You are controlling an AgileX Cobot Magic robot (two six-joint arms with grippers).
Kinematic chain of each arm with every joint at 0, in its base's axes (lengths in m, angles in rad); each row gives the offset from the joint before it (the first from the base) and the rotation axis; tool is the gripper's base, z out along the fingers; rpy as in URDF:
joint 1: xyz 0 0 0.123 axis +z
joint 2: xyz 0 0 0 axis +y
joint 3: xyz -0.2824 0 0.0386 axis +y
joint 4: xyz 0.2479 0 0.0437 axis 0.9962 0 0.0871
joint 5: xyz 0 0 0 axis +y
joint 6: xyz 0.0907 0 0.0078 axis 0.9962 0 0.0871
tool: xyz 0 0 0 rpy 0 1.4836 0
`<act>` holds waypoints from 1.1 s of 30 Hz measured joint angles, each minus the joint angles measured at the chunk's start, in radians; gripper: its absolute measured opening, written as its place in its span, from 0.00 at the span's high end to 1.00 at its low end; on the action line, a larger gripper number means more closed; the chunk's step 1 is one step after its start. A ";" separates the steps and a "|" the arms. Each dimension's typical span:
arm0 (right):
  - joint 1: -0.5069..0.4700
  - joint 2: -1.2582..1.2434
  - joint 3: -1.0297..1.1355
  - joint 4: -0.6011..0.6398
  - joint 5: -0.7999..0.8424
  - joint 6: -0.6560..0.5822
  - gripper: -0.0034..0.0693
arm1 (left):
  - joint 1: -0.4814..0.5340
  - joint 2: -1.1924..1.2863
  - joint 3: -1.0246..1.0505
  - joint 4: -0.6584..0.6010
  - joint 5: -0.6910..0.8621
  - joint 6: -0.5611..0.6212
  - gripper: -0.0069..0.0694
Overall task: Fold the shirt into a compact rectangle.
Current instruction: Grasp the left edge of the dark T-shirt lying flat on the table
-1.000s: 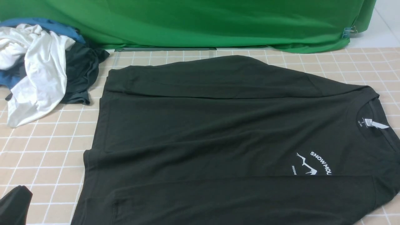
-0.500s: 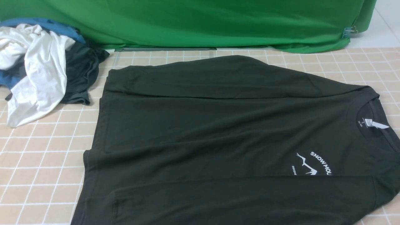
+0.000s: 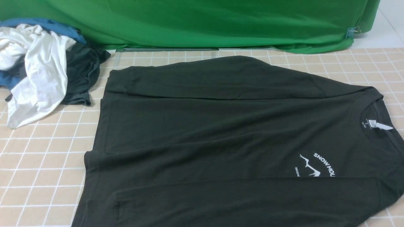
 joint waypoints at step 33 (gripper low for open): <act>0.201 0.854 -0.825 0.050 1.024 -0.551 0.89 | -0.040 1.159 -0.678 0.018 1.331 0.519 0.89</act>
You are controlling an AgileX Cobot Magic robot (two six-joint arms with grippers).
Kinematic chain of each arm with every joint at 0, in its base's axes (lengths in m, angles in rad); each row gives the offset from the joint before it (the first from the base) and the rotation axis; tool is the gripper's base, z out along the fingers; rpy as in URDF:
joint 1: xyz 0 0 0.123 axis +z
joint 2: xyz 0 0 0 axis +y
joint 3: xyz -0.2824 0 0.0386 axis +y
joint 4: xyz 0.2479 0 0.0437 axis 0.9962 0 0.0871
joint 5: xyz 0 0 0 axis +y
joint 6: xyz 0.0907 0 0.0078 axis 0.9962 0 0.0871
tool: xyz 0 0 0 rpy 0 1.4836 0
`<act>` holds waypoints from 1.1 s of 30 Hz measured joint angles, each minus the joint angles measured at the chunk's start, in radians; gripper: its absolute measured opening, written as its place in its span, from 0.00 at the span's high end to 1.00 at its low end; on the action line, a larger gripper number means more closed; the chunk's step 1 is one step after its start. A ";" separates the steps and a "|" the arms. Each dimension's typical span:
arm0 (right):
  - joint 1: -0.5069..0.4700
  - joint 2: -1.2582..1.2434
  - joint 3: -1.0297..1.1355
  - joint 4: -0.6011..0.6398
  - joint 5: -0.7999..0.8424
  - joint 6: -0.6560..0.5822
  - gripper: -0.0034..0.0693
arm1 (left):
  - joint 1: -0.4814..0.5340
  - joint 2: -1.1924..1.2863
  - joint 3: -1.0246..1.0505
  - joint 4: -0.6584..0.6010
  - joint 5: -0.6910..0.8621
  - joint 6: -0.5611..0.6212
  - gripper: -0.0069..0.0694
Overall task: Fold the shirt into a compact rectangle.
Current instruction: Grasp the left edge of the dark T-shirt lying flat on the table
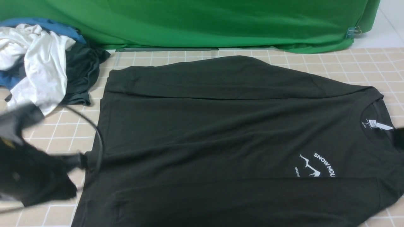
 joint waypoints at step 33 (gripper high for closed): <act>0.029 0.001 0.106 0.040 -0.222 -0.009 0.87 | -0.124 0.305 0.056 0.185 -0.324 -0.068 0.42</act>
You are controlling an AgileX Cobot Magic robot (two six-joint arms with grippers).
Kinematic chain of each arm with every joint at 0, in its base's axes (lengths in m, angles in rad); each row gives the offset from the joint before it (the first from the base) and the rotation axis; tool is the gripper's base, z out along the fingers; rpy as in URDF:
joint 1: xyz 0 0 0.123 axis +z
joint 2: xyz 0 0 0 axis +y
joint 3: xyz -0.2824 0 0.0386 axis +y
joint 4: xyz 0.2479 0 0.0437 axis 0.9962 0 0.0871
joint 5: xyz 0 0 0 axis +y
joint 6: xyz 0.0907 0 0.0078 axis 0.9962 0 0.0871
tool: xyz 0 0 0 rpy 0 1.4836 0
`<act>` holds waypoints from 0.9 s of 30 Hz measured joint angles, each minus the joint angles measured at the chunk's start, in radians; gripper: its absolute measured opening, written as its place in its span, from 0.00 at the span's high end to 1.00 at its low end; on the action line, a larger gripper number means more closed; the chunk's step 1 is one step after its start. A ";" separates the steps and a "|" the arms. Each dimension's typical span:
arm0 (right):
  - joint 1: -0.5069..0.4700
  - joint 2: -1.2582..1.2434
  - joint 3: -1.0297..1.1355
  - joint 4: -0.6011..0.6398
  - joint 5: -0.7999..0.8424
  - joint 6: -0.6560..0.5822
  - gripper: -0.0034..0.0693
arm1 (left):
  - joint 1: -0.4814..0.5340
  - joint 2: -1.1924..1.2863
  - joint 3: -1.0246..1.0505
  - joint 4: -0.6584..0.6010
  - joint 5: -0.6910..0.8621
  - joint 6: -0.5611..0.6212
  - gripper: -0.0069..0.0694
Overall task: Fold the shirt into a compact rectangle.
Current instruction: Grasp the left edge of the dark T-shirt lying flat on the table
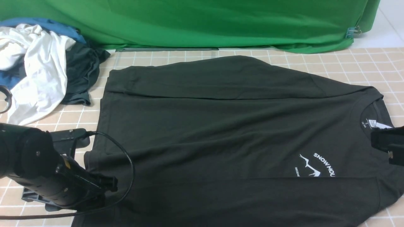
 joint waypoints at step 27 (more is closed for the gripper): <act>0.000 0.000 0.000 0.000 -0.036 -0.014 0.83 | 0.000 -0.033 -0.176 -0.008 0.246 0.091 0.87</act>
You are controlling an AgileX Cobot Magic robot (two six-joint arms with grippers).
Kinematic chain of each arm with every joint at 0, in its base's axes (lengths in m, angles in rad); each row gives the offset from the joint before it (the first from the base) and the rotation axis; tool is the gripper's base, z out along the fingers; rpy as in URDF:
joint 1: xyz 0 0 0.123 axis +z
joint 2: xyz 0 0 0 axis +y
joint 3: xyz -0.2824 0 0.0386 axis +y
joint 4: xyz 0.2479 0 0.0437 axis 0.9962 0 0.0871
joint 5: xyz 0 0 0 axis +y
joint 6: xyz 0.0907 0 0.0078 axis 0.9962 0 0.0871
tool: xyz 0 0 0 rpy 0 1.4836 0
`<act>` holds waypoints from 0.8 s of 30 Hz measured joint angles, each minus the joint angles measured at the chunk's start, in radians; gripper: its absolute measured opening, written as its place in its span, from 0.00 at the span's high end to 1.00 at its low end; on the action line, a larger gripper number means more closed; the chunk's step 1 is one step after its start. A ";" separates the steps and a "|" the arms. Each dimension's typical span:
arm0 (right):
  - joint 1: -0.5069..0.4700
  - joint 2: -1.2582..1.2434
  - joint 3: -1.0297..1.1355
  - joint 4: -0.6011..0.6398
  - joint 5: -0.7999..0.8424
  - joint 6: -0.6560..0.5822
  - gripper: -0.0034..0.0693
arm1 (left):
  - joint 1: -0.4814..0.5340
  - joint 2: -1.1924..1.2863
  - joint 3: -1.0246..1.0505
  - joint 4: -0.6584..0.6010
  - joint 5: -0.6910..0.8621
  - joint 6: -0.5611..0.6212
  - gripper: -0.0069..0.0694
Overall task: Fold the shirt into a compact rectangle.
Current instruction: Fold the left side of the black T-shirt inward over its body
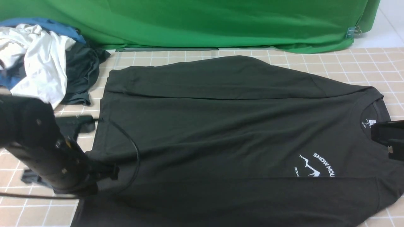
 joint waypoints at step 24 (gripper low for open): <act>0.000 0.000 0.000 0.000 -0.033 -0.001 0.83 | 0.000 0.168 -0.459 0.184 -0.017 -0.002 0.87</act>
